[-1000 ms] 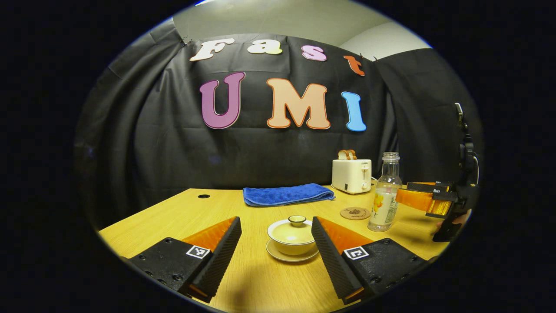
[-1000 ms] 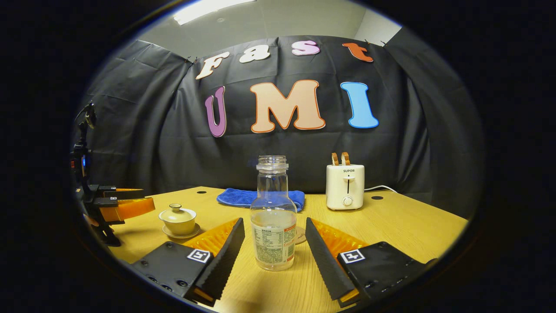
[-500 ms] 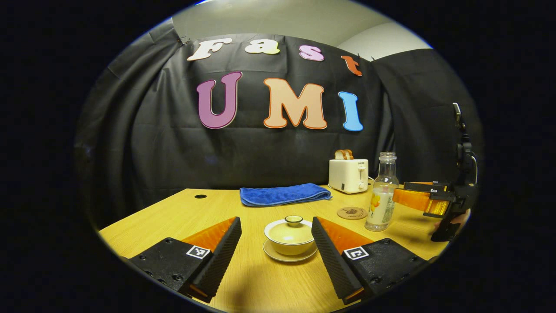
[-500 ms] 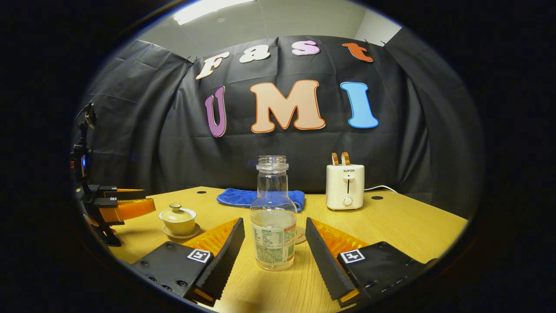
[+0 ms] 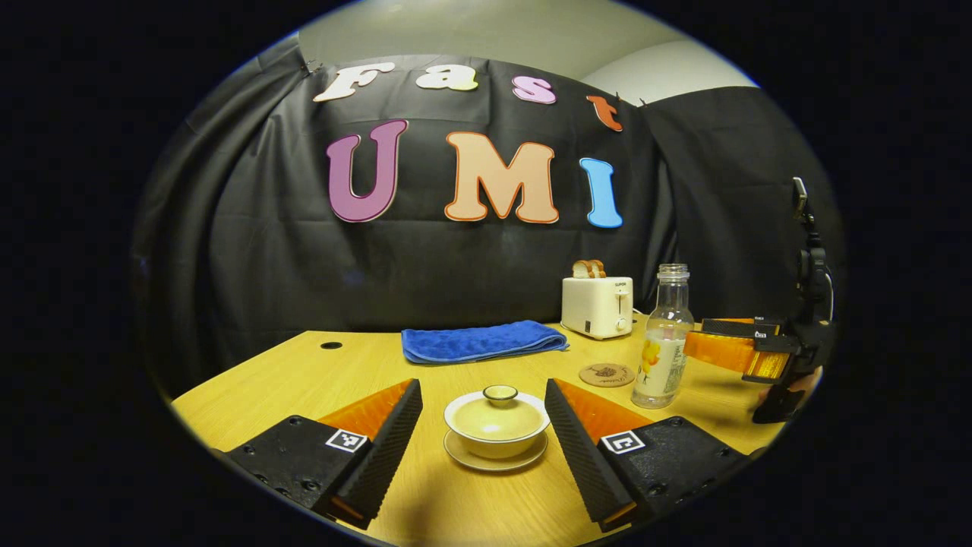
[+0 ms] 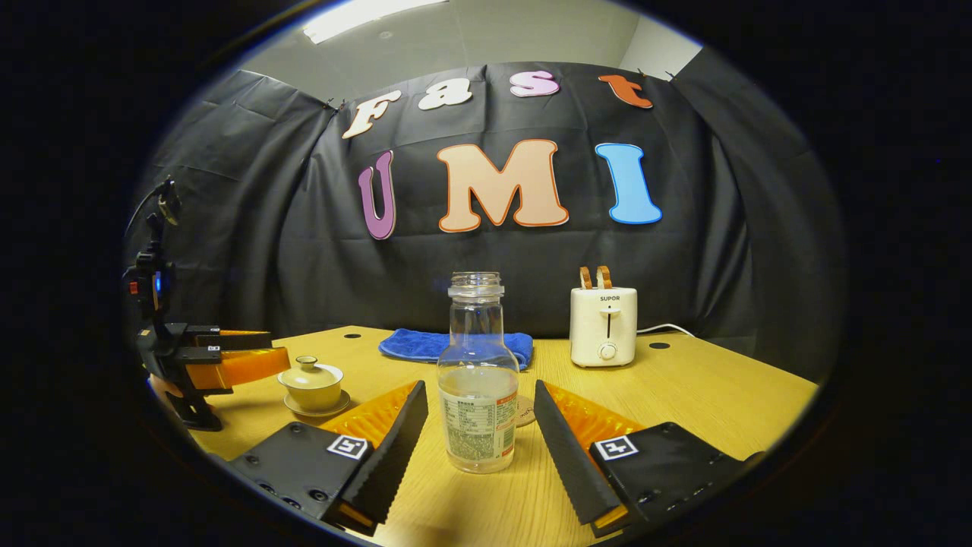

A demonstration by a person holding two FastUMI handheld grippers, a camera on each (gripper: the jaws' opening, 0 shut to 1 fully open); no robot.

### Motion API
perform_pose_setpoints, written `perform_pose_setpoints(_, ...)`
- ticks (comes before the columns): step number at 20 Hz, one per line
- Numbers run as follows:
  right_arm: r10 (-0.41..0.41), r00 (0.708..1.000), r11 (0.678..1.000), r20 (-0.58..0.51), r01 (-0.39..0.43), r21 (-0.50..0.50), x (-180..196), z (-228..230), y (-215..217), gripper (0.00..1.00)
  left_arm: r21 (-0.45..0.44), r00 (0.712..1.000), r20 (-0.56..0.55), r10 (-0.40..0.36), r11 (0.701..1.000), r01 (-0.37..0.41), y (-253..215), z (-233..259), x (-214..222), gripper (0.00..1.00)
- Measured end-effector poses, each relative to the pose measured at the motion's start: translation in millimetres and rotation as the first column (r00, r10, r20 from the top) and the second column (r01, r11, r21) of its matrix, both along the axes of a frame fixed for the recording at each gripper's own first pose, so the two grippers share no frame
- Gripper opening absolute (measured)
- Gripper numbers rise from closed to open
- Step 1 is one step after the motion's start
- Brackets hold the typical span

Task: Open the teacup lid with one hand, grasp the water bottle and pour water into the teacup with the other hand; after pouring, place the water bottle on the coaster and then close the teacup lid.

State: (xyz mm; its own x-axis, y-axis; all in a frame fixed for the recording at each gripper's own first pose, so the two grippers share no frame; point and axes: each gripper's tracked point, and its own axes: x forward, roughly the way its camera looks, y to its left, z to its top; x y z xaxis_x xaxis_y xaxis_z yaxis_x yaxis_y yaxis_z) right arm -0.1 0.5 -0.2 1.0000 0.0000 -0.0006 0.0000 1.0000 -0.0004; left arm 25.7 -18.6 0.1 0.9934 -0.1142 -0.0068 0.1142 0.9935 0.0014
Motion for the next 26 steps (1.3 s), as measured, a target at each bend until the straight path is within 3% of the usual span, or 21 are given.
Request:
perform_pose_setpoints(4, 0.000, 1.000, 1.000, 0.000, 0.000, 0.000, 0, 0, 0, 0.95, 0.000, 0.999, -0.003, -0.035, 0.999, 0.035, -7, -1, 14, 0.94)
perform_pose_setpoints(6, 0.000, 1.000, 1.000, 0.000, 0.000, 0.000, 0, 0, 0, 0.88, 0.001, 0.999, -0.014, -0.047, 0.999, 0.048, -9, -3, 22, 0.91)
perform_pose_setpoints(9, 0.000, 1.000, 1.000, 0.000, 0.000, 0.000, 0, 0, 0, 0.88, 0.012, 0.997, -0.051, -0.065, 0.998, 0.065, -13, -9, 30, 0.84)
perform_pose_setpoints(10, 0.000, 1.000, 1.000, 0.000, 0.000, 0.000, 0, 0, 0, 0.95, 0.013, 0.996, -0.063, -0.069, 0.997, 0.070, -13, -11, 32, 0.82)
perform_pose_setpoints(11, 0.000, 1.000, 1.000, 0.000, 0.000, 0.000, 0, 0, 0, 0.95, 0.013, 0.994, -0.076, -0.074, 0.997, 0.075, -14, -12, 34, 0.81)
perform_pose_setpoints(12, 0.000, 1.000, 1.000, 0.000, 0.000, 0.000, 0, 0, 0, 0.88, 0.010, 0.993, -0.088, -0.077, 0.997, 0.078, -15, -14, 35, 0.81)
perform_pose_setpoints(14, 0.000, 1.000, 1.000, 0.000, 0.000, 0.000, 0, 0, 0, 0.88, 0.006, 0.992, -0.103, -0.078, 0.997, 0.079, -14, -16, 37, 0.80)
perform_pose_setpoints(15, 0.000, 1.000, 1.000, 0.000, 0.000, 0.000, 0, 0, 0, 0.88, 0.008, 0.991, -0.107, -0.078, 0.997, 0.080, -15, -17, 38, 0.71)
perform_pose_setpoints(18, 0.000, 1.000, 1.000, 0.000, 0.000, 0.000, 0, 0, 1, 0.92, 0.016, 0.989, -0.129, -0.076, 0.997, 0.079, -15, -21, 42, 0.64)
perform_pose_setpoints(21, 0.000, 1.000, 1.000, 0.000, 0.000, 0.000, 0, 0, 1, 0.92, 0.018, 0.987, -0.147, -0.067, 0.997, 0.070, -14, -23, 43, 0.50)
perform_pose_setpoints(26, 0.000, 1.000, 1.000, 0.000, 0.000, 0.000, 0, 0, 1, 0.92, 0.015, 0.987, -0.151, -0.052, 0.998, 0.055, -10, -23, 44, 0.46)
